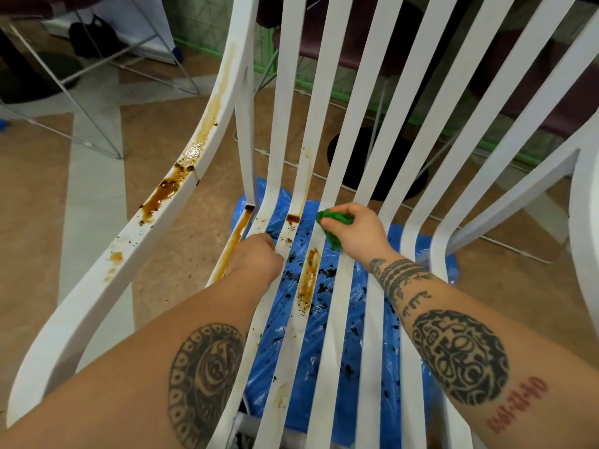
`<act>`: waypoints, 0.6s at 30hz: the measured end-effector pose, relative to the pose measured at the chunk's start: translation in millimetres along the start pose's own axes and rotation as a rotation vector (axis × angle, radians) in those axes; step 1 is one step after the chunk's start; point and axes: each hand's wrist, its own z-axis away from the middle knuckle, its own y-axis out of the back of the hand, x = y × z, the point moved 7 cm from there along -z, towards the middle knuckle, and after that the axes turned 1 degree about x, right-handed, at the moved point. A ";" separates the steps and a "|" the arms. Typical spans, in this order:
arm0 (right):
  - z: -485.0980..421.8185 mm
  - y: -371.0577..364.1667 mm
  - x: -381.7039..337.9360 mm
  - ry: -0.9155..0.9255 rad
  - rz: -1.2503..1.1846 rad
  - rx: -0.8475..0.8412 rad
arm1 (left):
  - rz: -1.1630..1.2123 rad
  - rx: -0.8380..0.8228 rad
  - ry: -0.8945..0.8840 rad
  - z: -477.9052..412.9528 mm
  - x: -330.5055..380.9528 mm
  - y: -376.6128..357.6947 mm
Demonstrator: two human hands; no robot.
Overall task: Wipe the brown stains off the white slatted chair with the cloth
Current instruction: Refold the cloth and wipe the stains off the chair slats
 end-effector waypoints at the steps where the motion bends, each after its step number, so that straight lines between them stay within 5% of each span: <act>1: -0.7 -8.2 -4.2 0.089 0.182 -0.034 | -0.001 0.000 -0.001 -1.7 0.3 -0.4; 3: -0.6 -23.3 -3.5 0.157 0.408 -0.101 | 0.003 -0.002 0.002 -3.4 -0.8 -1.1; 11: 2.8 -23.6 -4.0 0.097 0.626 -0.304 | 0.030 0.004 0.028 -4.8 -2.8 -1.3; 18: 2.5 -34.0 -1.3 0.132 0.588 -0.167 | 0.002 -0.006 0.011 -3.0 -0.5 -0.8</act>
